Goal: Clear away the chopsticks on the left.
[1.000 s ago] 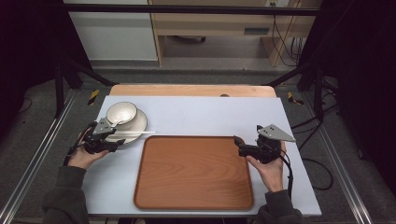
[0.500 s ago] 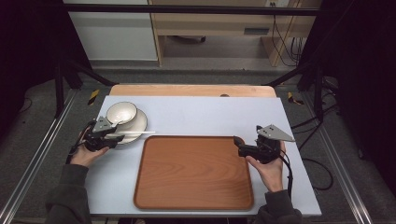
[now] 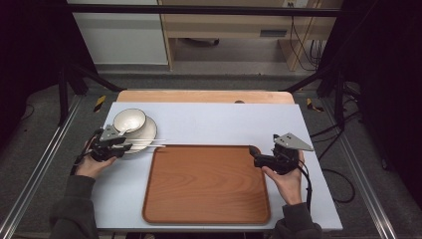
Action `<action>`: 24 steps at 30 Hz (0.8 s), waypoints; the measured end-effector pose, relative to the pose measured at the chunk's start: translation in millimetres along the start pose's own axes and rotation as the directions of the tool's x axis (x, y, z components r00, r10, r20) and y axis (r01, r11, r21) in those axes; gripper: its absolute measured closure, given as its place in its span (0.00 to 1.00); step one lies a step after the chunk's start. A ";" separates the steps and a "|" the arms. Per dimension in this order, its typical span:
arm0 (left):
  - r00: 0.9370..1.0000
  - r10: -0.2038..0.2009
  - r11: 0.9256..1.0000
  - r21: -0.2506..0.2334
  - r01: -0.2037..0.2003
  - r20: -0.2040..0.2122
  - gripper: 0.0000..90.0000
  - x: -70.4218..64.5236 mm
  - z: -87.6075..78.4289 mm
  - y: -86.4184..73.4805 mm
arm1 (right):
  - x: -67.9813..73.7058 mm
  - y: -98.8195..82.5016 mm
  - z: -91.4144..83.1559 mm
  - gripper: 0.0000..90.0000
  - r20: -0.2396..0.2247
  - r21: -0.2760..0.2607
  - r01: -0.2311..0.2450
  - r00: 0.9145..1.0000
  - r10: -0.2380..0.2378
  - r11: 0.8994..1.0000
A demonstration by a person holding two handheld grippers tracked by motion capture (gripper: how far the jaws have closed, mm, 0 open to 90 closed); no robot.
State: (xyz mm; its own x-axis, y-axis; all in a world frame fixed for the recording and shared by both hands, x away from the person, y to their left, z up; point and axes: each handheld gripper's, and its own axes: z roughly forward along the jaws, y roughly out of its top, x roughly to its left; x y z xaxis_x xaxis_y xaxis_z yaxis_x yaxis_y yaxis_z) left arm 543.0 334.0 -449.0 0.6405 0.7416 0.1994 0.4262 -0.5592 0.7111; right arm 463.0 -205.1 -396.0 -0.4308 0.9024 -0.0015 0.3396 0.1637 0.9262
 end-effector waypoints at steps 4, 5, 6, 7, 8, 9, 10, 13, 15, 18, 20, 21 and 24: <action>1.000 -0.002 1.000 0.013 0.001 0.015 0.71 -1.4 1.4 -0.3 | 0.0 0.1 -0.3 0.08 0.000 0.000 -0.001 1.000 0.001 1.000; 1.000 -0.002 1.000 0.017 0.002 0.014 0.73 -2.1 1.9 -0.5 | -0.2 0.1 -0.6 0.08 0.000 0.000 -0.004 1.000 0.004 1.000; 1.000 0.003 1.000 0.028 -0.004 0.017 0.74 -3.2 2.7 -0.5 | -0.2 0.2 -0.8 0.08 0.000 0.000 -0.005 1.000 0.005 1.000; 1.000 0.003 1.000 0.028 -0.004 0.017 0.74 -3.2 2.7 -0.5 | -0.2 0.2 -0.8 0.08 0.000 0.000 -0.005 1.000 0.005 1.000; 1.000 0.005 0.999 0.034 -0.006 0.018 0.75 -4.5 3.1 -0.2 | -0.2 0.2 -1.0 0.08 -0.001 0.000 -0.009 1.000 0.009 1.000; 1.000 0.005 0.999 0.034 -0.006 0.018 0.76 -4.5 3.1 -0.2 | -0.3 0.2 -0.9 0.08 0.000 0.000 -0.009 1.000 0.009 1.000; 1.000 0.003 0.999 0.036 -0.004 0.026 0.77 -5.2 2.9 0.3 | -0.4 0.1 -0.7 0.08 0.001 0.001 -0.009 1.000 0.009 1.000; 0.999 0.003 0.999 0.033 -0.004 0.034 0.81 -5.7 2.7 0.7 | -0.4 -0.1 -0.5 0.08 0.001 0.004 -0.004 1.000 0.004 1.000; 0.999 0.003 1.000 0.028 -0.004 0.038 0.82 -6.6 3.0 0.8 | -0.5 -0.1 -0.4 0.08 0.001 0.003 -0.002 1.000 0.002 1.000; 0.999 0.005 0.999 0.036 -0.006 0.045 0.86 -7.3 2.8 1.5 | -0.5 -0.1 -0.3 0.08 0.001 0.004 -0.002 1.000 0.002 1.000; 0.999 0.000 0.999 0.038 -0.001 0.045 0.88 -8.1 2.6 1.9 | -0.5 -0.1 -0.3 0.08 0.000 0.002 -0.001 1.000 0.001 1.000; 0.999 -0.004 0.999 0.034 0.003 0.041 0.89 -8.7 3.0 1.8 | -0.5 -0.1 -0.3 0.08 0.000 0.002 0.000 1.000 0.000 1.000; 0.999 -0.013 0.999 0.035 0.011 0.040 0.92 -8.9 3.3 1.8 | -0.4 -0.2 -0.2 0.08 0.000 0.003 0.000 1.000 0.000 1.000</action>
State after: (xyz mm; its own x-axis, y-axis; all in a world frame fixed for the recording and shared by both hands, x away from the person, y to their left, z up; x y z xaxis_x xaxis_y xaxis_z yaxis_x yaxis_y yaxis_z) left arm 540.2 325.2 -451.8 0.6601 0.7332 0.1633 0.4556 -0.5636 0.6890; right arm 462.9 -205.6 -396.0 -0.4312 0.9023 -0.0014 0.3417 0.1647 0.9252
